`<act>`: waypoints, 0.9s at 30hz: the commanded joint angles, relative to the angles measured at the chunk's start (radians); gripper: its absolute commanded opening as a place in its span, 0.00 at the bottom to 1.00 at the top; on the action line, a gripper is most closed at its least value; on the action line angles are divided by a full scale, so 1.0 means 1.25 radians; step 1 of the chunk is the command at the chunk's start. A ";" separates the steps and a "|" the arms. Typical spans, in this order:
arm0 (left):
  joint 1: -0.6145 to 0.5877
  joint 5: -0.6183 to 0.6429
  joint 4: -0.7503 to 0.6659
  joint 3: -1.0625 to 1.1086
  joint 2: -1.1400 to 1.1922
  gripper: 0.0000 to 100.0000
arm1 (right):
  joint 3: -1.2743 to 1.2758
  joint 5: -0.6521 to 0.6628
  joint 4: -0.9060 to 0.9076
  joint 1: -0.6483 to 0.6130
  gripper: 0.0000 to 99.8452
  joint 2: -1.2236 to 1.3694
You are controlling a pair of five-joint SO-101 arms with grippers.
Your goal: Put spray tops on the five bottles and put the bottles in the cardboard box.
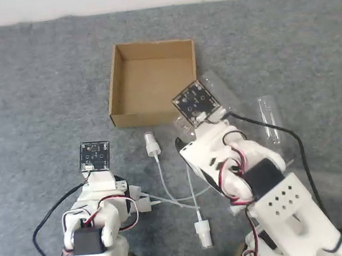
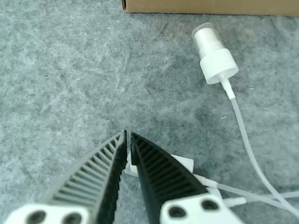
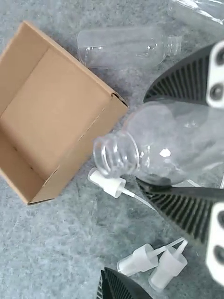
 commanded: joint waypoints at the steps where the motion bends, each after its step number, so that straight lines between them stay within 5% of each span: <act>1: 0.000 -0.005 -0.006 -0.010 -0.015 0.01 | 0.022 -0.006 -0.051 -0.003 0.12 -0.058; 27: 0.004 -0.005 -0.006 -0.010 -0.015 0.01 | 0.134 -0.007 -0.063 -0.006 0.12 -0.285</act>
